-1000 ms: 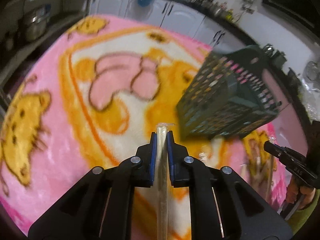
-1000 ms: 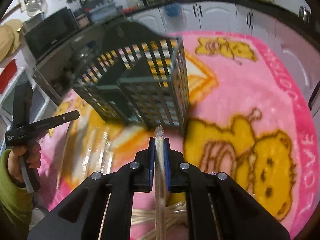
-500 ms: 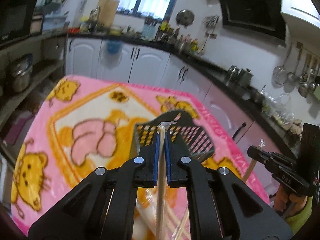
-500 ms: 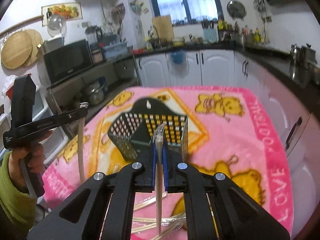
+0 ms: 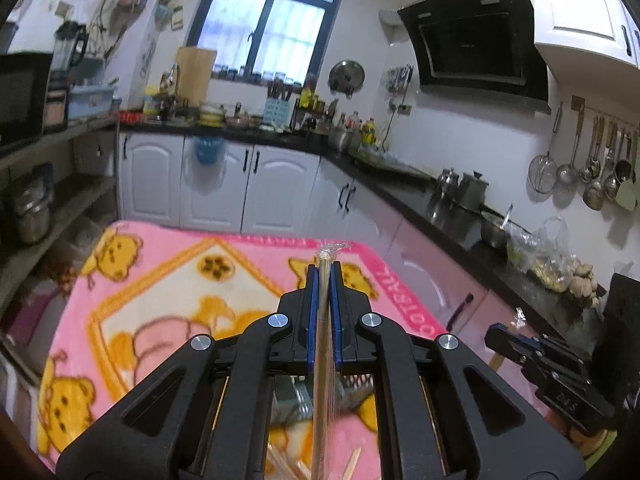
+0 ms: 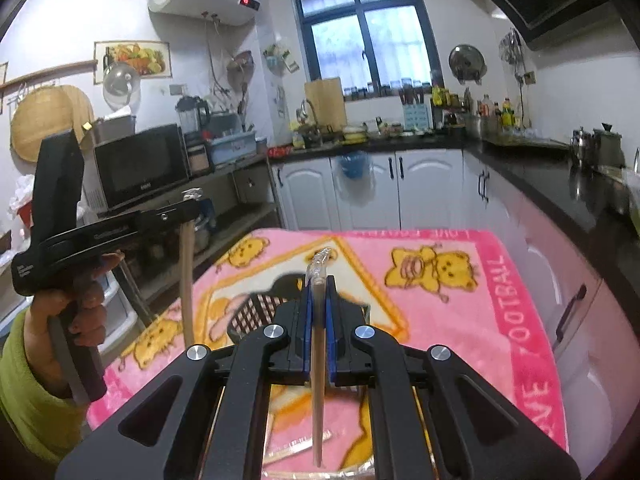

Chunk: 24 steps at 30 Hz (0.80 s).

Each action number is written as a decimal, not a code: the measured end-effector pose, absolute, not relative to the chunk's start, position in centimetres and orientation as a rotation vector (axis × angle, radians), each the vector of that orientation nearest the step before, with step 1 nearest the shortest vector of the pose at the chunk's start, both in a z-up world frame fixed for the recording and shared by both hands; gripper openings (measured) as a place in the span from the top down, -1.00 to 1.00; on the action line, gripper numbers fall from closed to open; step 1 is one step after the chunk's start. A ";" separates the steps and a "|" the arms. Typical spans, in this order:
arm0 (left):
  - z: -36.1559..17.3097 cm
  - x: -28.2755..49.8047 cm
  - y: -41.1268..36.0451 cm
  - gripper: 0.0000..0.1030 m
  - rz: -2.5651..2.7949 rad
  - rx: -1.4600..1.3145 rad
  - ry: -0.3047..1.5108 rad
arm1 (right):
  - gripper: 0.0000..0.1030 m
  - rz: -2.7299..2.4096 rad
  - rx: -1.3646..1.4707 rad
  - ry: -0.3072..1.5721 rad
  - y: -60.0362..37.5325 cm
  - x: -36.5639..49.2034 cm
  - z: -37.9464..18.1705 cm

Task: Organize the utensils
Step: 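Lift both held chopsticks and carry them above the green caddy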

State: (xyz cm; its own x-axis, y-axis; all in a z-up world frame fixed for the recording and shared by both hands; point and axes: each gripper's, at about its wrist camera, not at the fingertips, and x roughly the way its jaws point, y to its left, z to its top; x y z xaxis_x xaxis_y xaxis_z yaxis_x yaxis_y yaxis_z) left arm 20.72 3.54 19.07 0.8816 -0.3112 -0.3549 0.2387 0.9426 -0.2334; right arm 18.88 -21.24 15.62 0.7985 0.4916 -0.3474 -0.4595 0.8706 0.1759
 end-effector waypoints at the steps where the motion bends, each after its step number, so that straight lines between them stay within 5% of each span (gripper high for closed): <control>1: 19.6 20.9 3.5 0.94 -0.283 -0.181 0.380 | 0.89 0.510 0.087 0.386 -21.2 18.9 15.9; 24: 19.1 26.6 2.6 0.94 -0.154 -0.102 0.216 | 0.89 0.442 0.091 0.257 -18.9 26.4 18.8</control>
State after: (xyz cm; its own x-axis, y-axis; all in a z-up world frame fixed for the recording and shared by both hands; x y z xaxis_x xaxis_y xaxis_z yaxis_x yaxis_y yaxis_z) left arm 26.64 2.62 19.06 0.9650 -0.1633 -0.2053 0.1414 0.9830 -0.1173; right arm 26.42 -18.91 18.84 0.8722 0.4340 -0.2257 -0.4111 0.9004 0.1426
